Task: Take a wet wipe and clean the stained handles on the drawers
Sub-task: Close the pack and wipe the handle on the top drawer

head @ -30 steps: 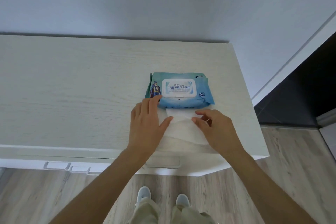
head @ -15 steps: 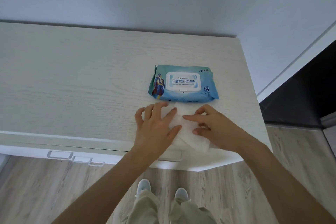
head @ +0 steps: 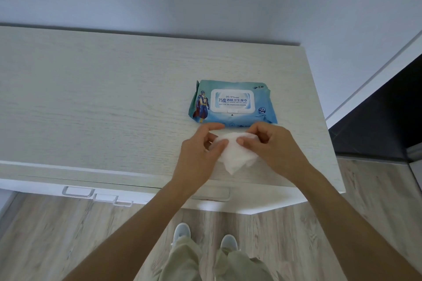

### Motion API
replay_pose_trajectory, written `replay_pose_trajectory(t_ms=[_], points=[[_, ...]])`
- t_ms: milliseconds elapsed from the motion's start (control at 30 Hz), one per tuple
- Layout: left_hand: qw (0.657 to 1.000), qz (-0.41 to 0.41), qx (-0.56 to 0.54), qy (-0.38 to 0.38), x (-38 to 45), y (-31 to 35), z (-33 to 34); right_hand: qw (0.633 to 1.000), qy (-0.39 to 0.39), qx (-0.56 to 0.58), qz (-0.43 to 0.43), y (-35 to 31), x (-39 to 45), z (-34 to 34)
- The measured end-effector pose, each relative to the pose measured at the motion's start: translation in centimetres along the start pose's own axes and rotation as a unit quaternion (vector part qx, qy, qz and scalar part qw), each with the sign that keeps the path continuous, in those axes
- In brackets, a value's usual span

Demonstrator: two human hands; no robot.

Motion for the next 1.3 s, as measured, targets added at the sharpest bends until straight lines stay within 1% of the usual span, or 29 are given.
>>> replay_pose_trajectory(t_ms=[33,67,100,133,167,200,233,267,300,333,367,433,467,533,567,633,700,733,767,833,867,900,933,1000,1033,1200,1300], points=[[1.0,-0.021,0.002,-0.008,0.3,-0.2,0.3,1.0,0.003,-0.002,0.019,0.4,0.1,0.0],[0.998,-0.03,0.044,-0.016,0.6,-0.4,0.5,0.999,-0.001,-0.021,0.039,1.0,0.2,0.1],[0.992,-0.015,0.122,-0.02,0.8,-0.4,0.8,0.997,-0.004,-0.052,0.056,1.4,0.2,0.3],[0.977,0.019,0.21,-0.017,0.9,-0.1,0.9,0.994,-0.002,-0.091,0.062,1.8,0.1,0.5],[0.96,0.061,0.272,-0.012,0.9,0.3,1.1,0.989,0.017,-0.138,0.048,1.8,0.0,0.4],[0.949,0.099,0.299,-0.01,0.8,0.7,1.3,0.98,0.052,-0.19,0.014,1.2,-0.3,0.1],[0.944,0.129,0.304,-0.012,0.7,1.0,1.4,0.969,0.087,-0.231,-0.027,0.5,-0.5,-0.2],[0.942,0.152,0.3,-0.014,0.6,1.3,1.5,0.96,0.112,-0.248,-0.066,-0.2,-0.8,-0.4],[0.942,0.167,0.292,-0.018,0.5,1.5,1.5,0.959,0.116,-0.24,-0.091,-0.6,-0.9,-0.5],[0.942,0.175,0.285,-0.021,0.4,1.6,1.5,0.965,0.097,-0.219,-0.107,-0.8,-0.9,-0.3],[0.941,0.185,0.283,-0.022,0.2,1.6,1.5,0.973,0.062,-0.194,-0.11,-0.7,-0.8,0.2],[0.932,0.201,0.299,-0.035,-0.1,1.5,1.5,0.984,-0.018,-0.155,-0.09,0.1,-0.8,1.3],[0.929,0.202,0.306,-0.055,-0.2,1.2,1.5,0.984,-0.046,-0.152,-0.079,0.5,-0.9,1.6],[0.923,0.203,0.314,-0.089,-0.2,0.6,1.4,0.983,-0.077,-0.154,-0.065,1.3,-0.9,1.9],[0.921,0.203,0.319,-0.095,-0.2,0.6,1.4,0.982,-0.08,-0.159,-0.062,1.4,-1.0,1.9],[0.914,0.22,0.331,-0.085,-0.1,1.2,1.5,0.975,-0.058,-0.2,-0.078,1.2,-0.9,1.7],[0.907,0.257,0.331,-0.054,-0.3,2.3,1.8,0.957,-0.026,-0.268,-0.112,0.3,-0.9,1.7],[0.911,0.264,0.315,-0.04,-0.3,2.7,1.9,0.955,-0.021,-0.274,-0.114,0.1,-0.8,1.7],[0.927,0.245,0.282,-0.036,-0.1,2.6,1.9,0.964,-0.023,-0.248,-0.097,0.3,-0.7,1.5],[0.969,0.154,0.194,-0.022,0.9,1.6,1.2,0.99,-0.017,-0.139,-0.028,1.0,-0.4,0.7],[0.98,0.11,0.167,-0.021,1.2,0.9,1.1,0.995,0.0,-0.098,0.005,1.5,-0.2,0.2],[0.982,0.089,0.167,-0.022,1.4,0.5,1.2,0.996,0.017,-0.087,0.028,1.9,-0.1,-0.2],[0.976,0.088,0.196,-0.021,1.5,0.3,1.4,0.993,0.029,-0.107,0.038,2.2,0.0,-0.4],[0.958,0.113,0.262,-0.019,1.3,0.4,1.8,0.983,0.047,-0.173,0.039,2.3,0.2,-0.3],[0.953,0.123,0.275,-0.015,1.2,0.5,1.8,0.981,0.057,-0.183,0.044,2.4,0.2,-0.3],[0.947,0.151,0.285,-0.011,0.9,0.9,1.9,0.983,0.101,-0.145,0.058,2.2,0.1,-0.5],[0.952,0.139,0.273,-0.015,1.1,0.9,1.9,0.982,0.128,-0.132,0.05,1.7,-0.2,-0.3]])
Point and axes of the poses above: each hand's wrist, its own x-axis towards the middle knuckle, its own z-axis out of the palm, y = z × x, the point moved 8 cm from there along x, towards the middle knuckle, and after that the axes turned 1 degree about -x, right-handed, at the moved point
